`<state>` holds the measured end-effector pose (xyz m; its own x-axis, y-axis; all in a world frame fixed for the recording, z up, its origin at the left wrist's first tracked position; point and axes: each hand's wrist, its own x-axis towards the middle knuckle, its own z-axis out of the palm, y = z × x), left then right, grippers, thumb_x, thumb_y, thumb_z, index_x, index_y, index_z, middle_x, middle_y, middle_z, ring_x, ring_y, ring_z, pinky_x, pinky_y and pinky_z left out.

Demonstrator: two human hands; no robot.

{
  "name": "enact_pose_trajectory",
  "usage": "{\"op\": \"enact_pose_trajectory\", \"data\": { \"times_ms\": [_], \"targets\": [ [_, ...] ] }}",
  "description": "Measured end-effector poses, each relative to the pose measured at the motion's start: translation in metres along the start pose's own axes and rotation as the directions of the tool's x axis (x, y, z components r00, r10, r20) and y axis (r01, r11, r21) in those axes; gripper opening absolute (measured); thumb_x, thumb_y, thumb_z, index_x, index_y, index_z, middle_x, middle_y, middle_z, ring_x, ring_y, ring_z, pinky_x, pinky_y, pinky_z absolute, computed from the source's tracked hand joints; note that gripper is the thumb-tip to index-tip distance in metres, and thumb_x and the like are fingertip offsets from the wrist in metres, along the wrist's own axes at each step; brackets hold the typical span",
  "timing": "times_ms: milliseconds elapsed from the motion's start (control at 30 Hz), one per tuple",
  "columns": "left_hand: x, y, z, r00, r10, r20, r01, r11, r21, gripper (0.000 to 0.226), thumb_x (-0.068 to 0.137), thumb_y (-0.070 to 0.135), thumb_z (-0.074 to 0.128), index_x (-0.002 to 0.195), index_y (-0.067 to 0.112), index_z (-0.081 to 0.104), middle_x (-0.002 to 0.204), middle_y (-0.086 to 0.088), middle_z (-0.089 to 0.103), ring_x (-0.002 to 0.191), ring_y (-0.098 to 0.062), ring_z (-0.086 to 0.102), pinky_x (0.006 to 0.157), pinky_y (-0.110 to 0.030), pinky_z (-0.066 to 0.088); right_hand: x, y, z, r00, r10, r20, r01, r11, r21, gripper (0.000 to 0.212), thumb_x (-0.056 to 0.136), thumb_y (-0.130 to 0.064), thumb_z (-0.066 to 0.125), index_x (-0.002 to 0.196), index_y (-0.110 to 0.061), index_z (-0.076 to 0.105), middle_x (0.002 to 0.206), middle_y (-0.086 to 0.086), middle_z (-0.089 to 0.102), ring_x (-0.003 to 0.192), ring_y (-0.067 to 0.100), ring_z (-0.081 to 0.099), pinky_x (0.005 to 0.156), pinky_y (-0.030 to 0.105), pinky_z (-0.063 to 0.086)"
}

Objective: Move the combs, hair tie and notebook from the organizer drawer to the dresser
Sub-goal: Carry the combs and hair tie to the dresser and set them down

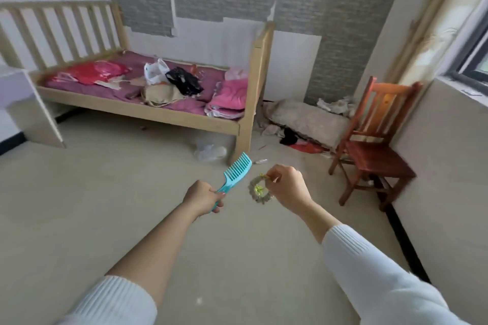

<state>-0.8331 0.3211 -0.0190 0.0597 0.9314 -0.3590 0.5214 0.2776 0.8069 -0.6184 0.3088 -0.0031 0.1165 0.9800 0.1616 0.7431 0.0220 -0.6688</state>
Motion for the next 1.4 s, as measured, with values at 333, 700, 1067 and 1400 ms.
{"op": "enact_pose_trajectory", "data": {
  "times_ms": [333,700,1067,1400],
  "targets": [
    [0.025,-0.154,-0.287,0.945,-0.272,-0.185,0.183,0.902,-0.391,0.013,0.088,0.017,0.063,0.09,0.004,0.065,0.068,-0.005,0.067,0.038,-0.005,0.061,0.051,-0.022,0.042,0.095,-0.258,0.257,0.957,-0.16,0.244,0.122,0.979,0.163,0.012,0.073,-0.009,0.064,0.07,-0.02,0.063,0.068,-0.001,0.064,0.065,0.019,0.059,0.054,0.023,0.042],
    [0.148,-0.283,-0.541,0.847,-0.467,-0.255,0.173,0.695,-0.698,0.021,0.083,0.024,0.069,0.097,0.008,0.068,0.083,-0.003,0.073,0.077,-0.017,0.067,0.074,-0.03,0.047,0.23,-0.469,0.483,0.837,-0.295,0.461,0.11,0.915,0.387,0.008,0.074,-0.005,0.07,0.074,-0.013,0.068,0.073,0.007,0.068,0.064,0.019,0.06,0.058,0.026,0.048],
    [0.275,-0.345,-0.789,0.73,-0.606,-0.317,0.103,0.556,-0.825,0.019,0.084,0.022,0.068,0.099,0.009,0.067,0.094,-0.007,0.071,0.084,-0.021,0.062,0.082,-0.033,0.045,0.405,-0.67,0.675,0.722,-0.278,0.634,-0.045,0.895,0.444,0.012,0.072,-0.003,0.073,0.07,-0.014,0.069,0.066,0.006,0.065,0.058,0.013,0.055,0.047,0.017,0.043],
    [0.384,-0.435,-1.01,0.668,-0.632,-0.394,-0.023,0.511,-0.859,0.012,0.084,0.02,0.069,0.09,0.011,0.064,0.083,-0.004,0.067,0.071,-0.015,0.06,0.063,-0.026,0.046,0.511,-0.835,0.887,0.67,-0.282,0.687,-0.091,0.887,0.453,0.012,0.073,-0.01,0.076,0.068,-0.019,0.069,0.075,0.004,0.067,0.068,0.014,0.057,0.056,0.023,0.043]
  ]
}}
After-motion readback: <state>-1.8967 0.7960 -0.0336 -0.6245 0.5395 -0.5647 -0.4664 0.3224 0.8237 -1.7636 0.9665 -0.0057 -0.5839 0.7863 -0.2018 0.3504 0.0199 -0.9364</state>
